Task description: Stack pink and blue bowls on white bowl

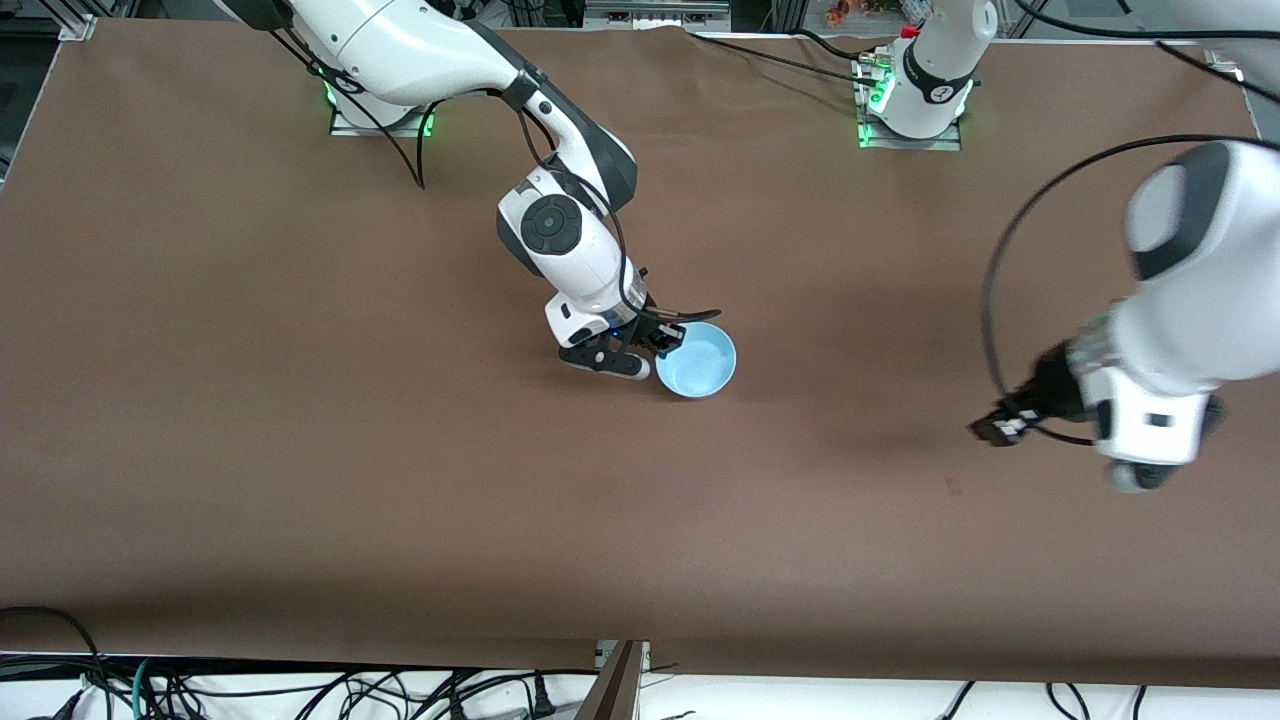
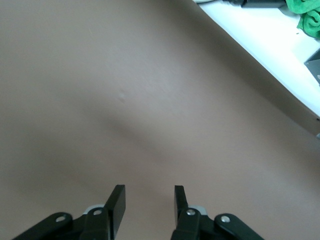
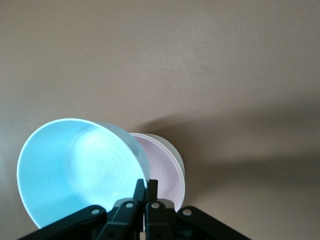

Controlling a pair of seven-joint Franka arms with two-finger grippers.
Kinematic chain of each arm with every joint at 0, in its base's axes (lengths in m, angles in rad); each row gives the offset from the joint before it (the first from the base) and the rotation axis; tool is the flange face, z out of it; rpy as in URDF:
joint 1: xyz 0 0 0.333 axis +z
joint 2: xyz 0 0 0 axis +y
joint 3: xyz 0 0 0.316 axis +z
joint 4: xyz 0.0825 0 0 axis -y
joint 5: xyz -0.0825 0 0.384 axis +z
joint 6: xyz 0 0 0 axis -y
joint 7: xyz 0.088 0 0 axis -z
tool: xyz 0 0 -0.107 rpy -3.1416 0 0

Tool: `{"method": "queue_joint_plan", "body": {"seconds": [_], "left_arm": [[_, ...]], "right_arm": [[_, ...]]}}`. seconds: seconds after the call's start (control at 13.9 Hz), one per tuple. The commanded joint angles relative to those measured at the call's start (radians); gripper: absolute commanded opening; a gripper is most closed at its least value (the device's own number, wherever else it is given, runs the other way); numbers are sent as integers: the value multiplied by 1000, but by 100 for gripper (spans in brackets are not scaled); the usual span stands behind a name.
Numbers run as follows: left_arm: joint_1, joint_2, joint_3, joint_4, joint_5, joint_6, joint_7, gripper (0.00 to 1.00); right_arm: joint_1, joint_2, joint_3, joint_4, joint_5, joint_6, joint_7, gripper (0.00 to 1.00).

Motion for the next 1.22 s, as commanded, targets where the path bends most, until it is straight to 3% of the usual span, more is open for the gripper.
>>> {"method": "queue_joint_plan", "body": {"seconds": [0.0, 0.5, 1.01, 1.15], "left_arm": [[39, 11, -9, 78, -17, -103, 208, 50], [45, 11, 71, 179, -9, -301, 529, 50], [6, -47, 82, 159, -5, -338, 555, 54], [-57, -84, 155, 101, -15, -331, 581, 54]], "right_arm": [[12, 22, -8, 24, -36, -8, 5, 0], [24, 30, -8, 24, -61, -35, 2, 0], [27, 30, -8, 24, -94, -78, -1, 0], [27, 30, -8, 24, -94, -78, -1, 0]]}}
